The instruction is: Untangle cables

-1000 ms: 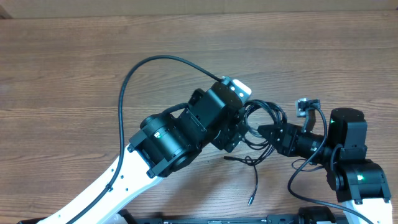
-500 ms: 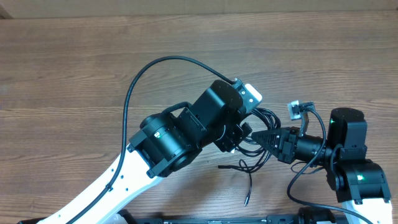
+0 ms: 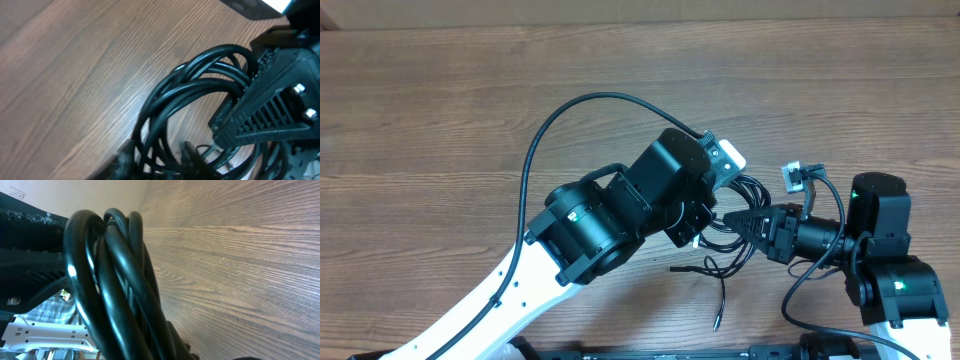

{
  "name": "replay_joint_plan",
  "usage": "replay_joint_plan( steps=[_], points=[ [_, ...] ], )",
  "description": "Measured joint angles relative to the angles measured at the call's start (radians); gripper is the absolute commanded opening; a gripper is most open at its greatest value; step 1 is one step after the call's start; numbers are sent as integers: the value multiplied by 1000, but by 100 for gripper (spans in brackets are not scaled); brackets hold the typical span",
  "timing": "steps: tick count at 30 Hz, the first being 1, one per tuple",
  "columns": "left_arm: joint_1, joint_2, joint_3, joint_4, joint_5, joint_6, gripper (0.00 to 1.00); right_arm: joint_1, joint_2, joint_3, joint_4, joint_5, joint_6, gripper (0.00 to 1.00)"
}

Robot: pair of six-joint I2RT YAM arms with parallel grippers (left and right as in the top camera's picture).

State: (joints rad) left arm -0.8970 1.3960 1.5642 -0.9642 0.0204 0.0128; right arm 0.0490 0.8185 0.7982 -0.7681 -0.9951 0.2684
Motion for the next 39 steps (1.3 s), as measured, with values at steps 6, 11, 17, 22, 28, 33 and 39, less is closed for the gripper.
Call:
replay_joint_plan(
  steps=[6,11,17,22,28,33,39],
  points=[
    [0,0,0,0,5,6,33,0,0,0,27,-39,0,4],
    [0,0,0,0,-3,9,11,-1,0,0,27,-49,0,4],
    [0,0,0,8,6,13,60,-1,0,0,33,-64,0,4],
    [0,0,0,15,9,13,90,-1,0,0,40,-76,-3,4],
    [0,0,0,24,6,13,96,-1,0,0,42,-79,-4,4],
    [0,0,0,27,-24,13,95,-1,0,0,42,-80,-6,4],
    [0,0,0,34,-40,13,84,-1,0,0,42,-91,-12,4]
  ],
)
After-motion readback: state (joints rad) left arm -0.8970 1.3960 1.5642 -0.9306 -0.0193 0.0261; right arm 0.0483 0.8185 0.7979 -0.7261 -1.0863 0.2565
